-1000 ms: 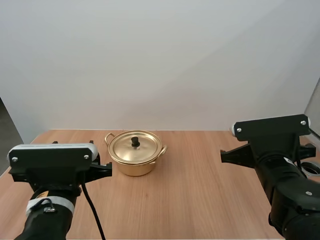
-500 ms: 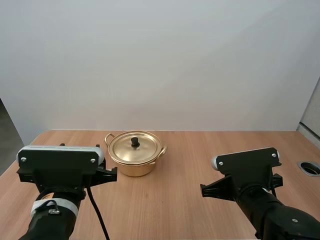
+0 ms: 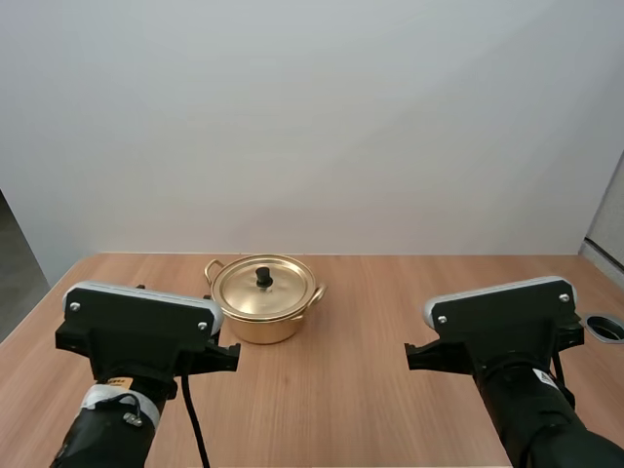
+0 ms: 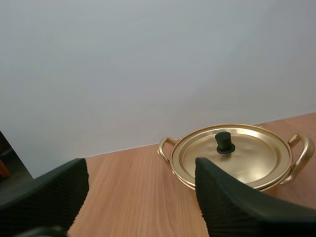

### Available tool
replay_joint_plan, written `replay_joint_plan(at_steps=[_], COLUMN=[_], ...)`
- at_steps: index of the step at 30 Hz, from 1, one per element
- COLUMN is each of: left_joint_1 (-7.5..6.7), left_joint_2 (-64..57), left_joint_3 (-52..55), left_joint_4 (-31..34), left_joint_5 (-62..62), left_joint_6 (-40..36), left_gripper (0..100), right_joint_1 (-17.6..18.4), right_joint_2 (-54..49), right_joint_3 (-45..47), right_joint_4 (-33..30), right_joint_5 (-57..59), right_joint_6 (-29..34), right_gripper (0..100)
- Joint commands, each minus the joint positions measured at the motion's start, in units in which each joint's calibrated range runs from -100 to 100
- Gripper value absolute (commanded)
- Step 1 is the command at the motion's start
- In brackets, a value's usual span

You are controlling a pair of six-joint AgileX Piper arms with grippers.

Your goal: Open the pot, put the car inside, and close it

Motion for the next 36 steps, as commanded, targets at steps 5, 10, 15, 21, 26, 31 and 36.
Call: replay_joint_plan(at_steps=[5,10,15,21,26,31,36], left_joint_1=[0.02,0.02,0.02,0.02,-0.06,-0.06,-0.06], left_joint_2=[0.0,0.0,0.0,0.0,0.0,0.0,0.0], left_joint_3=[0.0,0.0,0.0,0.0,0.0,0.0,0.0], left_joint_4=[33.1,37.8,37.9,42.1,46.7,46.9,45.0], left_joint_5=[0.7,0.7,2.2,-4.7,-1.4,5.4,13.3], left_joint_6=[-52.0,-52.0,-53.0,-53.0,-53.0,-53.0,-53.0], left_gripper=[100,100,100,100,100,67,0], right_joint_1=[0.0,0.0,0.0,0.0,0.0,0.0,0.0], right_joint_2=[-8.1,-8.1,-8.1,-8.1,-8.1,-8.1,-8.1], right_joint_3=[0.0,0.0,0.0,0.0,0.0,0.0,0.0], right_joint_4=[0.0,-24.1,-61.5,-68.5,-68.5,-68.7,-68.7], right_joint_5=[1.7,9.9,27.1,33.8,33.8,33.8,33.8], right_joint_6=[5.4,26.0,61.8,69.7,69.7,69.7,69.7], right_gripper=[0,0,0,0,0,0,0])
